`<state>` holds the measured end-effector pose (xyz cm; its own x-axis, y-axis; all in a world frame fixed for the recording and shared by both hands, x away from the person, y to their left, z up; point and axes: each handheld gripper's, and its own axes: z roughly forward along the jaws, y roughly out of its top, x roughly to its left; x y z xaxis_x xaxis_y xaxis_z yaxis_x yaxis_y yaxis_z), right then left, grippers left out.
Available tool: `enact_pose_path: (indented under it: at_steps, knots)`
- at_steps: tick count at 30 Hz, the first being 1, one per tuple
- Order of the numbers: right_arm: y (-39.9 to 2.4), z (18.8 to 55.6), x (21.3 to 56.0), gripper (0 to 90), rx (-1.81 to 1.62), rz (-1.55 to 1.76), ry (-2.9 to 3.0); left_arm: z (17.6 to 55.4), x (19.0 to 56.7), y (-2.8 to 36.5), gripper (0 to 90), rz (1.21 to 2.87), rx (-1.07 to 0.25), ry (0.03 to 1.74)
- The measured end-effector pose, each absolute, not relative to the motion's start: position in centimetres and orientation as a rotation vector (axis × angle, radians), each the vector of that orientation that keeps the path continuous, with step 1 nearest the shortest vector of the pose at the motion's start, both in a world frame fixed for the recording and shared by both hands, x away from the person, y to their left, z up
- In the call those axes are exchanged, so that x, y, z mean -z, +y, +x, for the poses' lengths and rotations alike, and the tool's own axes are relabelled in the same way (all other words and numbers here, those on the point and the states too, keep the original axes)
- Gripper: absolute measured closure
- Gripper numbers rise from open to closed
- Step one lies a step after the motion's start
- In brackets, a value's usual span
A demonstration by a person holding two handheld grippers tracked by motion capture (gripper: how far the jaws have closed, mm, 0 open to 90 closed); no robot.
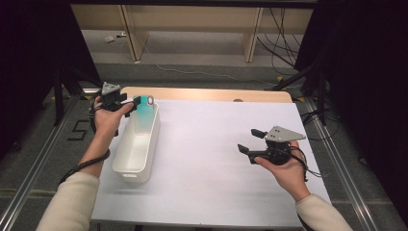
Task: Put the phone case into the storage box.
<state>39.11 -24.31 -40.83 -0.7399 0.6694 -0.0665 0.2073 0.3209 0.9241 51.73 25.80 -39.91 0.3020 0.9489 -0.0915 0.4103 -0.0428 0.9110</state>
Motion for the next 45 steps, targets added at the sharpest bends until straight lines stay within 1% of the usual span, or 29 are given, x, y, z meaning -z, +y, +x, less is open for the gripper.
enact_pose_path:
  at_steps: [2, 5, 8, 10, 13, 21, 45]
  knots:
    - [-24.4, 39.0, 40.7, 25.4, -1.399, 0.782, 2.165, 51.5, 39.7, 25.9, 29.6, 1.616, -0.701, 1.272]
    - [-24.4, 39.0, 40.7, 25.4, -1.397, 0.784, 2.165, 51.1, 39.4, 25.9, 17.4, 1.611, -0.684, 1.278]
    - [-24.5, 39.0, 40.6, 25.3, -1.399, 0.782, 2.167, 50.5, 39.2, 26.0, 13.8, 1.598, -0.674, 1.280]
    - [-24.4, 38.9, 40.6, 25.3, -1.401, 0.790, 2.170, 50.2, 39.1, 26.0, 8.5, 1.614, -0.668, 1.278]
    - [-24.4, 39.0, 40.6, 25.2, -1.400, 0.782, 2.164, 49.6, 39.0, 26.1, 4.9, 1.625, -0.678, 1.274]
    - [-24.4, 39.0, 40.6, 25.2, -1.397, 0.781, 2.166, 47.9, 38.7, 25.9, 2.1, 1.614, -0.686, 1.243]
    - [-24.4, 38.9, 40.6, 25.2, -1.399, 0.798, 2.177, 43.3, 38.6, 23.0, 1.7, 1.646, -0.639, 1.115]
